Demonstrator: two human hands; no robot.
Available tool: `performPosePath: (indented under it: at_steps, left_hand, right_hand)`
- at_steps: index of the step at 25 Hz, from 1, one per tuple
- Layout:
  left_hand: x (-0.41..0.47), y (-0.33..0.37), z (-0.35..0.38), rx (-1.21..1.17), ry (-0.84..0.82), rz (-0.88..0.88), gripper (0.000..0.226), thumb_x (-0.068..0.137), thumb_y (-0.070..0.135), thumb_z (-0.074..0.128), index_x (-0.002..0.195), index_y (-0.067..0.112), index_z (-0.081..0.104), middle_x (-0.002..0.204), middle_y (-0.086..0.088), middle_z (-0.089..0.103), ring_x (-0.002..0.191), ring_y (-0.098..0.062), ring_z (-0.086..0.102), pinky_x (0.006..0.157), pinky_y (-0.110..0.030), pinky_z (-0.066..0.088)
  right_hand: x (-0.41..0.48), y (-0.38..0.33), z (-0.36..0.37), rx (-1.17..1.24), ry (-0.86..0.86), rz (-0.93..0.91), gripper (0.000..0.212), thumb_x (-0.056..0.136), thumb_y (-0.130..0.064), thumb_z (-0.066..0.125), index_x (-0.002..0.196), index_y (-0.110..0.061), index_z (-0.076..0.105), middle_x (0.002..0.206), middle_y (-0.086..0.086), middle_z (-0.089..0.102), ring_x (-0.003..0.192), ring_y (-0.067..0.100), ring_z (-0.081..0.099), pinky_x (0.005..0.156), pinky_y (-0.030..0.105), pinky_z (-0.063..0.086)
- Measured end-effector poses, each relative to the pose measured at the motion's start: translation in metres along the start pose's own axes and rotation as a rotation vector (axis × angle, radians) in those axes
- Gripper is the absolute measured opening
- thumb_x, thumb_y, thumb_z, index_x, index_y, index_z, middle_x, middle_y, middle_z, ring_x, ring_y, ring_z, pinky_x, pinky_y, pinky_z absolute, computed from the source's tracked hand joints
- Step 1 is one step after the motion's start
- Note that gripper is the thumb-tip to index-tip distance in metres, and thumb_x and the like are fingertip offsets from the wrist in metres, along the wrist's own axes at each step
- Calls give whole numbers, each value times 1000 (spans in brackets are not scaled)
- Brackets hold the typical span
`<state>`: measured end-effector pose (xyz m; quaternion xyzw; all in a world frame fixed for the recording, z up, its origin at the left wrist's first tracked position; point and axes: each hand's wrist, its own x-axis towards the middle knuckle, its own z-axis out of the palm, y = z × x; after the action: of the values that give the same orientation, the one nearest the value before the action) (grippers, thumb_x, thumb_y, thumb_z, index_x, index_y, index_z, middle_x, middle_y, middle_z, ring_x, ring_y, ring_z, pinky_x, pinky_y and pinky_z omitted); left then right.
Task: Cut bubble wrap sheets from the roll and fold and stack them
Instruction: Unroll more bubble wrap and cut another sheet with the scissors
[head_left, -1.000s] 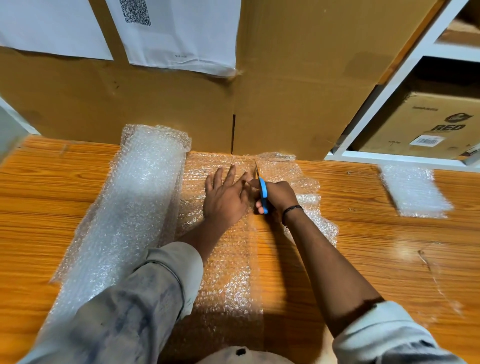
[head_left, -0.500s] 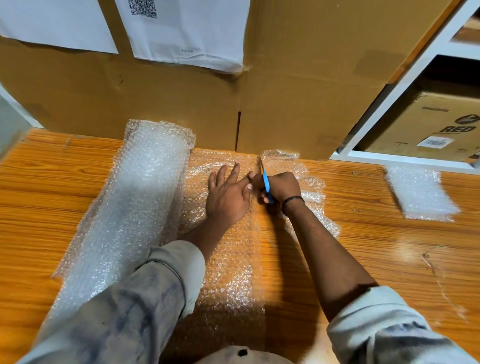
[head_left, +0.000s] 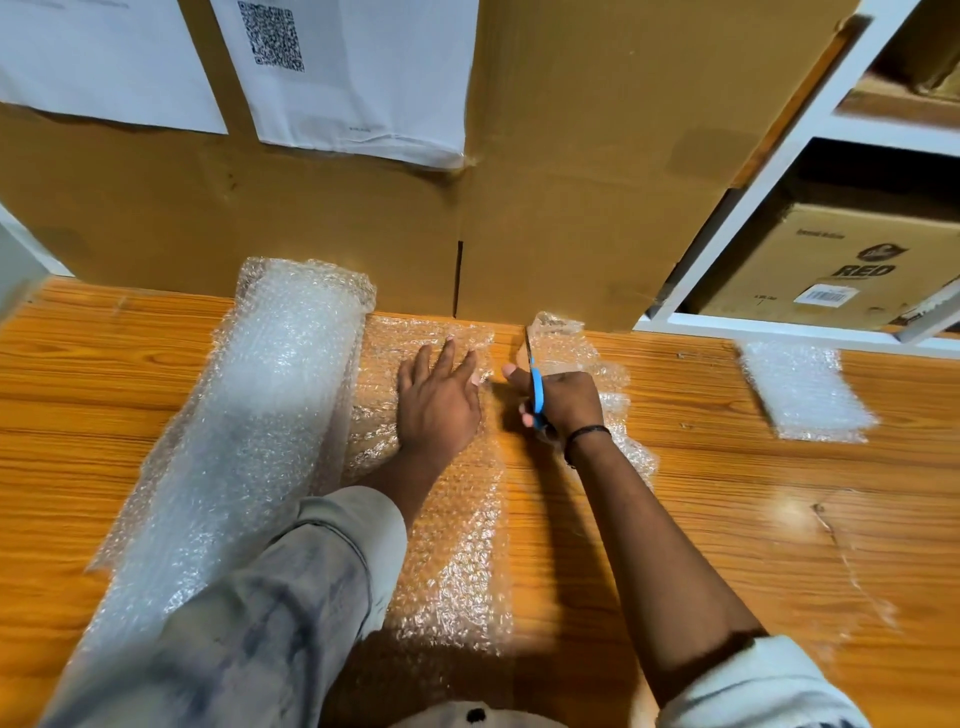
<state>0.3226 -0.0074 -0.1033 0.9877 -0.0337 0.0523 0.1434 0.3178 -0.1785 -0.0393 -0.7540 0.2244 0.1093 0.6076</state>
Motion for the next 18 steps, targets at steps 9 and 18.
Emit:
performPosePath:
  at_steps: [9, 18]
  left_hand:
    - [-24, 5, -14, -333, 52, -21, 49, 103, 38, 54, 151, 30, 48, 163, 5, 38, 153, -25, 26, 125, -51, 17]
    - [-105, 66, -13, -238, 106, 309, 45, 89, 35, 59, 134, 36, 61, 145, 11, 55, 140, -18, 40, 118, -43, 26]
  right_hand:
    - [-74, 38, -23, -118, -109, -89, 32, 81, -29, 89, 82, -10, 63, 64, 14, 71, 52, 25, 64, 50, 24, 48]
    - [-112, 65, -67, -85, 71, -144, 48, 80, -36, 88, 93, -19, 46, 80, 21, 75, 45, 23, 67, 40, 18, 39]
